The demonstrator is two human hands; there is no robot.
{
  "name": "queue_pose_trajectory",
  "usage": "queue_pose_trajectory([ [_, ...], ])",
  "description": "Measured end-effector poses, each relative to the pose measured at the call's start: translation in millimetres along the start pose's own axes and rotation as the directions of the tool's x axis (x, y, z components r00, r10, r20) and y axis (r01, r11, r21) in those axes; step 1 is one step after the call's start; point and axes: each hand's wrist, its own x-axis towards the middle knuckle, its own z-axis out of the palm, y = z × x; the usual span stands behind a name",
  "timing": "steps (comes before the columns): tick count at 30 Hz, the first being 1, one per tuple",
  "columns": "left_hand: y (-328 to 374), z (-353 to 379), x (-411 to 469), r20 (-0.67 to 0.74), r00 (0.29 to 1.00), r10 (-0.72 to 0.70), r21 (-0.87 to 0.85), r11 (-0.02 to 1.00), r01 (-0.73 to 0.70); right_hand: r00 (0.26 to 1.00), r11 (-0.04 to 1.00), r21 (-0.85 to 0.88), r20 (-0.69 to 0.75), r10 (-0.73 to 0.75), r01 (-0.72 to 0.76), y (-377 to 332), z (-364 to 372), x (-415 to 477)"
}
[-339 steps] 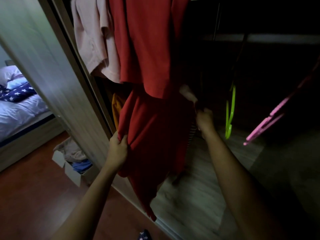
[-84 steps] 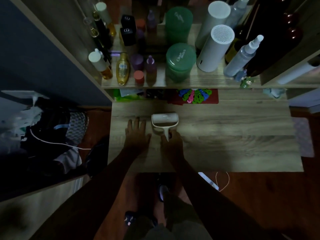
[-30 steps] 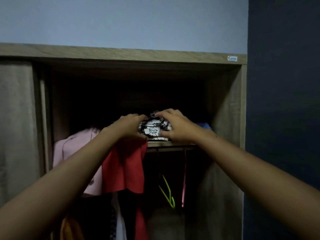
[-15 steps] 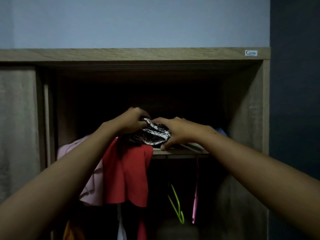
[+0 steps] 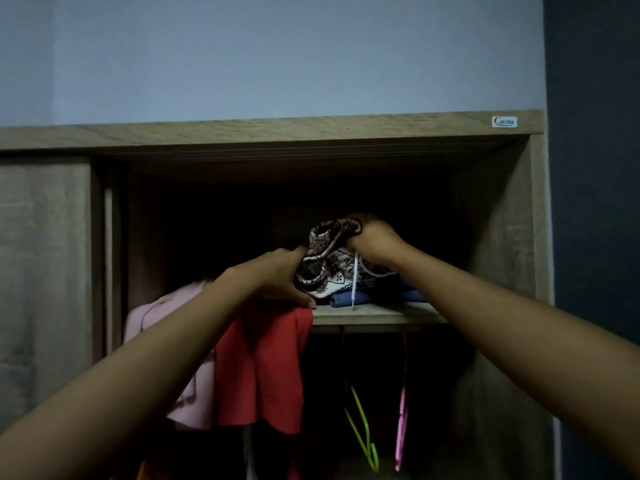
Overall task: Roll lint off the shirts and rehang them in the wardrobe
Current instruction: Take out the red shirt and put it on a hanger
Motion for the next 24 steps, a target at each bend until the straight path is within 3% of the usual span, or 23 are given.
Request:
queue_pose_trajectory([
  [7,12.5,-0.3,14.8,0.004,0.999,-0.047,0.154,0.987,0.046,0.998,0.998,-0.006,0.015,-0.062,0.062,-15.0,5.3,-15.5],
  [13,9.4,-16.7,20.9,-0.055,0.993,-0.105,-0.02,0.994,0.104,0.965,0.994,-0.06,0.249,-0.078,0.096,-9.3,17.5,-40.3],
  [15,9.7,-21.9,25.3,-0.104,0.985,-0.14,-0.107,0.986,0.129,0.984,0.99,-0.127,0.177,-0.035,0.058,-7.4,25.4,-45.0],
  [17,15.6,-26.9,29.7,-0.157,0.975,-0.155,-0.181,0.975,0.126,1.0,0.99,-0.138,-0.009,-0.002,0.001,-10.8,29.7,-48.8],
  [20,31.4,-35.3,40.2,-0.236,0.957,-0.171,-0.266,0.958,0.105,0.949,0.99,0.138,-0.308,0.066,-0.024,-17.0,34.0,-52.4],
  [22,42.4,-38.2,45.3,-0.252,0.95,-0.184,-0.286,0.952,0.109,0.925,0.954,0.296,-0.351,0.147,-0.039,-17.2,32.4,-51.7],
  [24,47.2,-35.5,54.3,-0.279,0.942,-0.188,-0.321,0.942,0.093,0.908,0.936,0.345,-0.366,0.201,-0.068,-13.4,26.7,-45.6],
])
